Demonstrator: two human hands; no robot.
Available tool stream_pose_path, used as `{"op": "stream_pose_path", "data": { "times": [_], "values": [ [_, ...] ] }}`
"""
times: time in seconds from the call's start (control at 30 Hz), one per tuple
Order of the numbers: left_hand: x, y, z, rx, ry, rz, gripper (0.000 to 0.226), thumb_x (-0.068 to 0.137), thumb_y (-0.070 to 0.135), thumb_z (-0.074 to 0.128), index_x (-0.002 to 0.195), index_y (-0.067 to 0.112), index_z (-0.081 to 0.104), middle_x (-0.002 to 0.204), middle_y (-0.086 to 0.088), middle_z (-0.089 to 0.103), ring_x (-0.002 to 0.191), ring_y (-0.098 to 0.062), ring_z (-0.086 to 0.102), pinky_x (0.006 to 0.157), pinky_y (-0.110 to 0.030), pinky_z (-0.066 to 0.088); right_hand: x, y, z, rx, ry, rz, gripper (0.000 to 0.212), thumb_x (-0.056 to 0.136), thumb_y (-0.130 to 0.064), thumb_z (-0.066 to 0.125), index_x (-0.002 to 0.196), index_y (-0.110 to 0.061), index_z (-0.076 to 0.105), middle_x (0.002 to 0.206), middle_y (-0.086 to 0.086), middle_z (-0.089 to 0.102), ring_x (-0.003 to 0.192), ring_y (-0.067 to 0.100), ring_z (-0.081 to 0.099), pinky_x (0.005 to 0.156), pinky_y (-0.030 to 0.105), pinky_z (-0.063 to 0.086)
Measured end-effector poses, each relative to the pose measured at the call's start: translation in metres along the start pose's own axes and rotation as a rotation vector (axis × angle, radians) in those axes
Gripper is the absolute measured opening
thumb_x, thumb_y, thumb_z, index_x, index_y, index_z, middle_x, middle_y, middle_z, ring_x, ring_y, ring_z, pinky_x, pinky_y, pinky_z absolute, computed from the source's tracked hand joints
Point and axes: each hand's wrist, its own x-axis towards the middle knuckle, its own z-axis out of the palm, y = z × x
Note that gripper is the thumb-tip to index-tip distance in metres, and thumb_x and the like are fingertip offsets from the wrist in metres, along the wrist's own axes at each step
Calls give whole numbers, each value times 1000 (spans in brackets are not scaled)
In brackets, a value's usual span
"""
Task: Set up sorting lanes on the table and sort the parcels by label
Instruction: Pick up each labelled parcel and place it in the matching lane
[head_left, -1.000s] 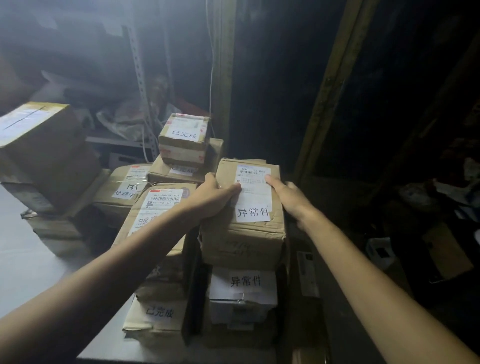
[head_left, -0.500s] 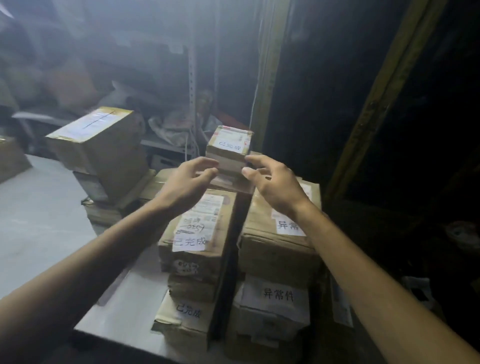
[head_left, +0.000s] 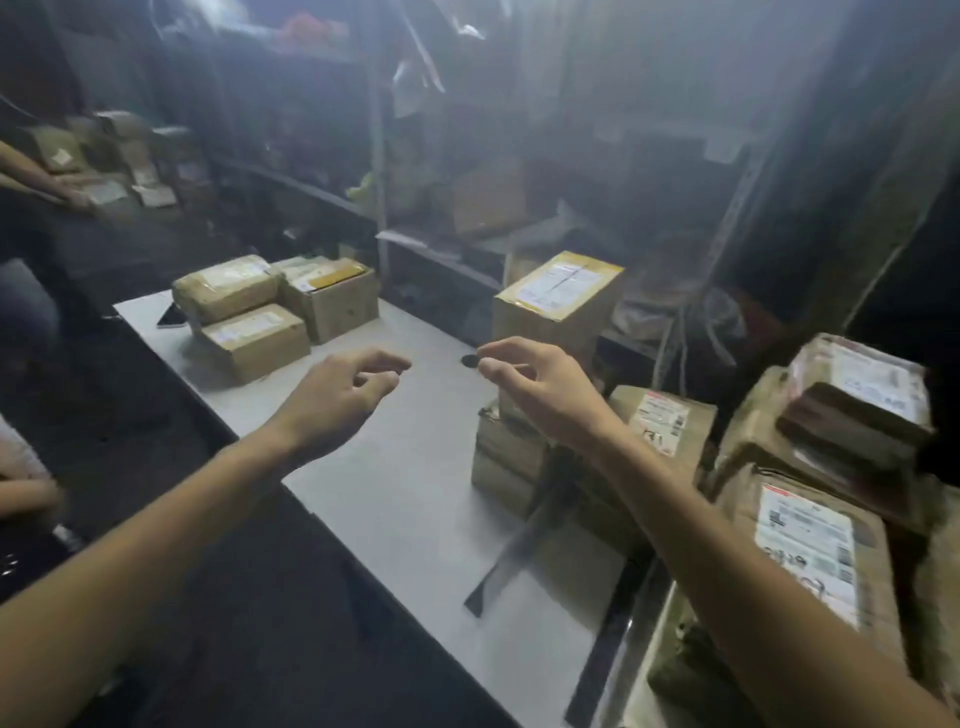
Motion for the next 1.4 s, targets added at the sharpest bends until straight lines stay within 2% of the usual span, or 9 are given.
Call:
{"op": "stream_pose_path", "data": {
  "times": [0.17, 0.33, 0.53, 0.73, 1.0, 1.1, 1.2, 1.3, 1.4],
  "values": [
    [24, -64, -59, -9, 37, -88, 23, 99, 19, 51, 113, 30, 66, 117, 8, 66, 110, -13, 60, 97, -35, 48, 70, -25, 74, -3, -111, 11, 31, 102, -30, 55, 125, -13, 68, 126, 2, 69, 106, 11, 62, 68, 6, 41],
    [67, -125, -82, -3, 48, -150, 23, 99, 19, 52, 115, 25, 67, 118, 6, 66, 110, -13, 59, 87, -23, 42, 140, -17, 136, -11, -177, 32, 30, 102, -30, 56, 122, -13, 69, 126, 2, 69, 112, 17, 64, 78, 20, 45],
    [145, -204, -99, 39, 29, -252, 24, 99, 21, 50, 117, 25, 67, 115, 10, 65, 107, -7, 59, 77, -9, 39, 243, 17, 208, 32, -282, 90, 31, 102, -30, 54, 123, -13, 69, 128, 2, 67, 106, 12, 59, 82, 22, 42],
    [229, -267, -131, 75, 8, -336, 22, 98, 24, 51, 113, 30, 67, 114, 11, 67, 110, -8, 59, 99, -32, 46, 344, 35, 264, 99, -340, 145, 32, 101, -36, 55, 122, -17, 69, 129, 2, 67, 103, 10, 57, 84, 25, 44],
    [322, -359, -158, 119, -46, -392, 21, 97, 18, 52, 111, 27, 65, 111, 10, 65, 109, -11, 59, 94, -32, 48, 442, 50, 328, 141, -402, 245, 31, 101, -34, 55, 124, -16, 66, 129, 2, 66, 104, 9, 55, 85, 23, 42],
    [360, -404, -163, 174, -88, -384, 25, 96, 18, 52, 117, 25, 64, 121, 7, 60, 118, -14, 53, 94, -29, 41, 475, 63, 360, 171, -410, 333, 34, 101, -33, 55, 129, -15, 62, 132, 3, 63, 105, 11, 55, 84, 23, 42],
    [402, -454, -170, 271, -146, -397, 41, 91, 32, 53, 131, 26, 56, 142, 2, 50, 135, -19, 39, 110, -37, 32, 506, 78, 395, 243, -409, 496, 43, 100, -35, 55, 139, -18, 51, 124, 3, 62, 103, 15, 56, 85, 29, 48],
    [440, -502, -167, 424, -243, -457, 60, 89, 39, 52, 146, 27, 36, 153, -5, 33, 141, -31, 25, 116, -46, 21, 534, 97, 430, 304, -408, 640, 61, 98, -41, 56, 150, -22, 32, 111, 1, 58, 100, 20, 55, 100, 42, 51],
    [459, -535, -152, 694, -360, -511, 75, 95, 50, 46, 155, 26, 8, 157, -19, 4, 144, -38, 3, 118, -51, 5, 556, 111, 463, 382, -397, 760, 75, 99, -45, 55, 157, -27, 10, 138, 14, 52, 116, 30, 58, 100, 50, 53]
  ]
}}
